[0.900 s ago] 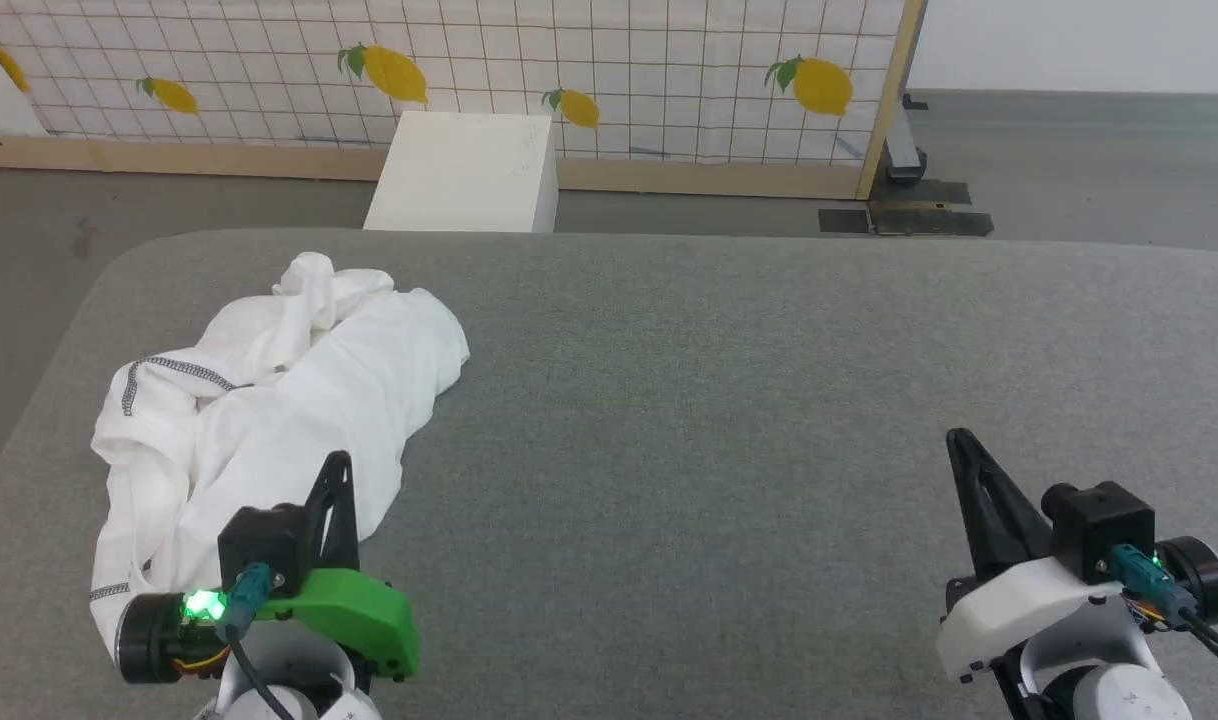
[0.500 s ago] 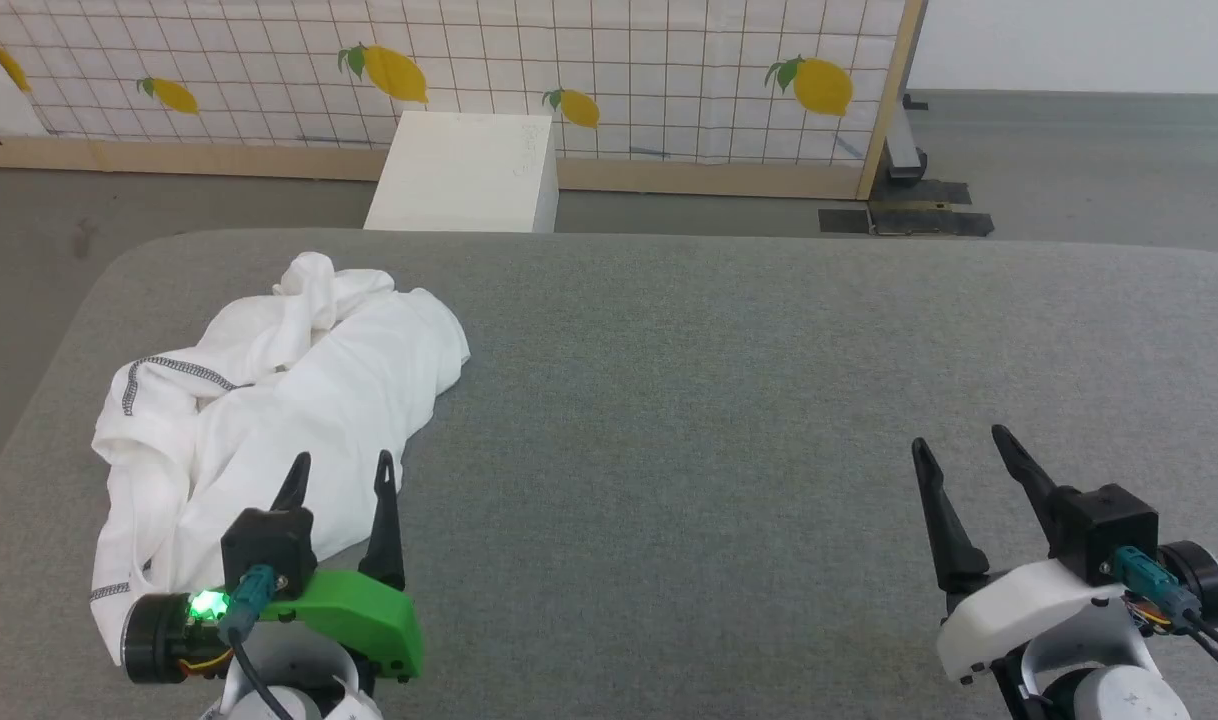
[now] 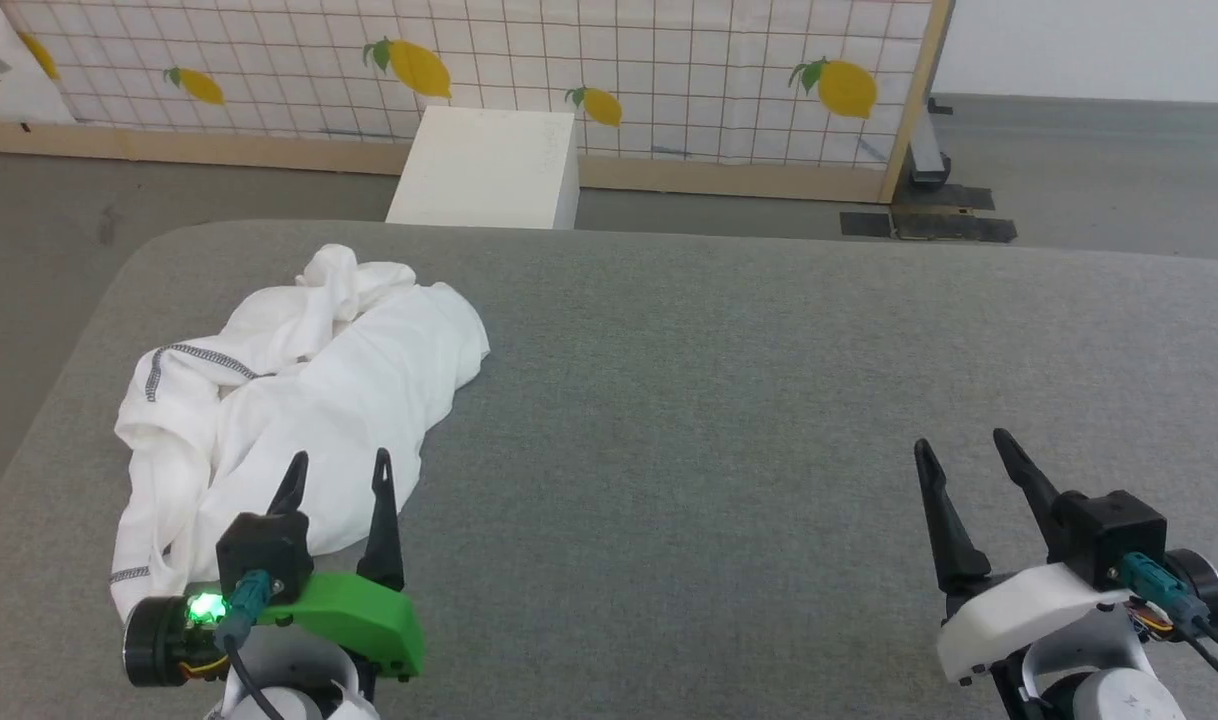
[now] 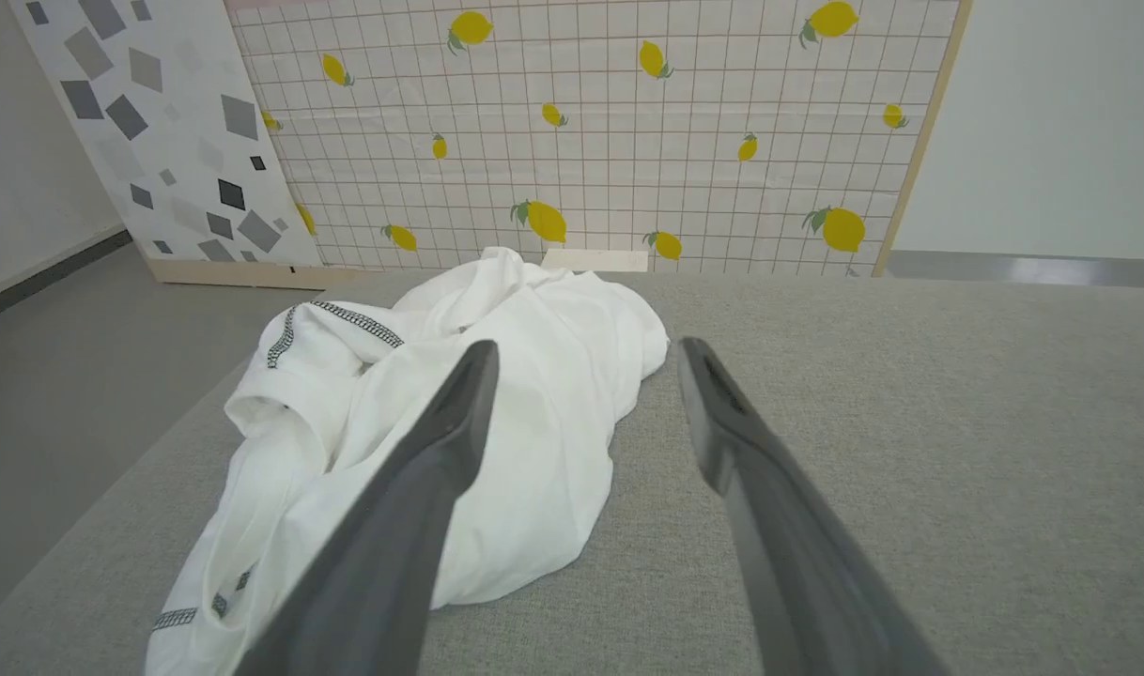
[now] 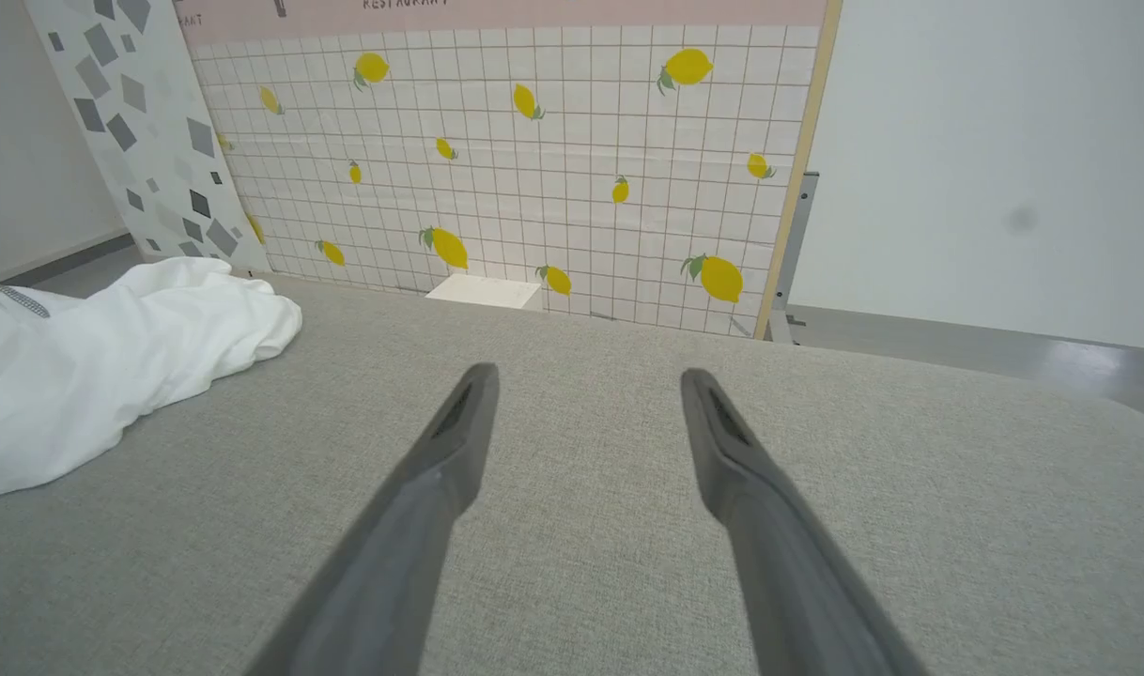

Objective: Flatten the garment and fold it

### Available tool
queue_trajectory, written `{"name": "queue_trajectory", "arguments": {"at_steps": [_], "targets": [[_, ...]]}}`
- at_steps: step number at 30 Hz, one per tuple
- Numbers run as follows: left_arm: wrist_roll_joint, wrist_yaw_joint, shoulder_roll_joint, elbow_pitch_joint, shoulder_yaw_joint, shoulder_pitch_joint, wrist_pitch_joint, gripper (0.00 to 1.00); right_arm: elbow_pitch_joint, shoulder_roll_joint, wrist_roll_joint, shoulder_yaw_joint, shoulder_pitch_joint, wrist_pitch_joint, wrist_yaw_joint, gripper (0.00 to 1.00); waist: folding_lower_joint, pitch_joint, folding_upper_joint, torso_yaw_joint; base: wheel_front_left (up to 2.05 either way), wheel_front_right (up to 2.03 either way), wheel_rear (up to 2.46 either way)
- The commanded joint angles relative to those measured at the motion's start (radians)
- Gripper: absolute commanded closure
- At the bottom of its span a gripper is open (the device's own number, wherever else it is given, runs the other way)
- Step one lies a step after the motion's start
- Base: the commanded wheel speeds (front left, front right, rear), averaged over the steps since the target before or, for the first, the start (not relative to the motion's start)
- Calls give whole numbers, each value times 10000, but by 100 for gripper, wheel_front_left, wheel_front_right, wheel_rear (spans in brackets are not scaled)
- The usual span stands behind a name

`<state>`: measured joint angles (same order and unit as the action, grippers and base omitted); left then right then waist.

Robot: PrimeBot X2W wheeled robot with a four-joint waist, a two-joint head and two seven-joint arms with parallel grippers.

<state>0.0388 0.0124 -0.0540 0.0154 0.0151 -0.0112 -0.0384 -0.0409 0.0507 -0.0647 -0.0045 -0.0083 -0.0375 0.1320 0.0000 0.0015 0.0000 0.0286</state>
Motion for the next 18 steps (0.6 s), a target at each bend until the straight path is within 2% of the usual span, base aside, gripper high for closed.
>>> {"name": "queue_trajectory", "arguments": {"at_steps": [1,18], "targets": [[122,106,7,20,10,63,-128,0,-57,-1,-109,11,110,-125,-3,0,0,12,0,85,0,0,0],[320,279,12,58,63,171,-478,0,-328,-2,-429,138,199,-478,-4,0,0,-11,0,1076,0,0,0]]}}
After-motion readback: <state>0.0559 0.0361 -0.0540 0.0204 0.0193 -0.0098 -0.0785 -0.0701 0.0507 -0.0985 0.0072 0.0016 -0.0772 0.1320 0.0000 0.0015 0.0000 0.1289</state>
